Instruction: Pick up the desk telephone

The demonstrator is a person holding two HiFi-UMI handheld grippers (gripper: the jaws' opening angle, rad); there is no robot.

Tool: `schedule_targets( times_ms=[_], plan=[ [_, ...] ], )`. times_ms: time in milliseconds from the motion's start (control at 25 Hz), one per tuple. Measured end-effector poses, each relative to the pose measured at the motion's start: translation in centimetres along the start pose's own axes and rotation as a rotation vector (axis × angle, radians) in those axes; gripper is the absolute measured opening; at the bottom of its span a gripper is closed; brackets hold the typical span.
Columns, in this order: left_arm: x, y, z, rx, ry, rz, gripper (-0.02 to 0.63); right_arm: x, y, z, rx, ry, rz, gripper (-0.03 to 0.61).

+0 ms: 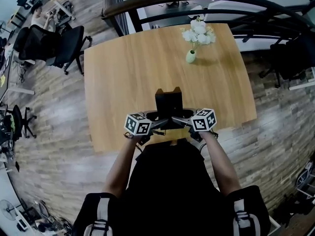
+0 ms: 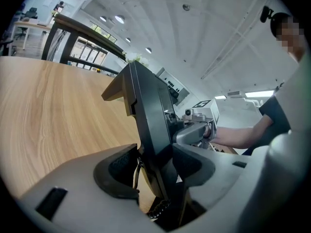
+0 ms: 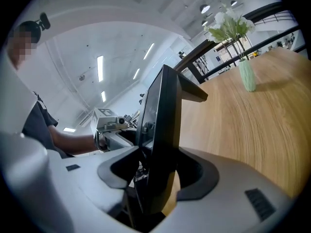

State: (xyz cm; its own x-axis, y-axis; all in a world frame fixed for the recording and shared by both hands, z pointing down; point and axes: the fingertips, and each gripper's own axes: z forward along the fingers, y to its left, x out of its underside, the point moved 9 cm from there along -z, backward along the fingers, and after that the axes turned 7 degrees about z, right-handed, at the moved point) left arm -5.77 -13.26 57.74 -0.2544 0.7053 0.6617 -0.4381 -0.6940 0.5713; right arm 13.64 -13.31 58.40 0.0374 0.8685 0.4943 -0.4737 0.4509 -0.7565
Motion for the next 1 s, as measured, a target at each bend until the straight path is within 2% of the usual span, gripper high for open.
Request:
schedule_targets(
  times_ms=[520,1000],
  plan=[
    [2.3,-9.4,2.7,-0.043,-0.08,-0.022,0.23,3.4,2.8,-7.8,-0.039,0.009,-0.119,0.227],
    [5.1,-17.0,4.2,-0.082,-0.119,0.034,0.23,9.7,4.1,-13.4,-0.112,-0.074,-0.032,0.225]
  ],
)
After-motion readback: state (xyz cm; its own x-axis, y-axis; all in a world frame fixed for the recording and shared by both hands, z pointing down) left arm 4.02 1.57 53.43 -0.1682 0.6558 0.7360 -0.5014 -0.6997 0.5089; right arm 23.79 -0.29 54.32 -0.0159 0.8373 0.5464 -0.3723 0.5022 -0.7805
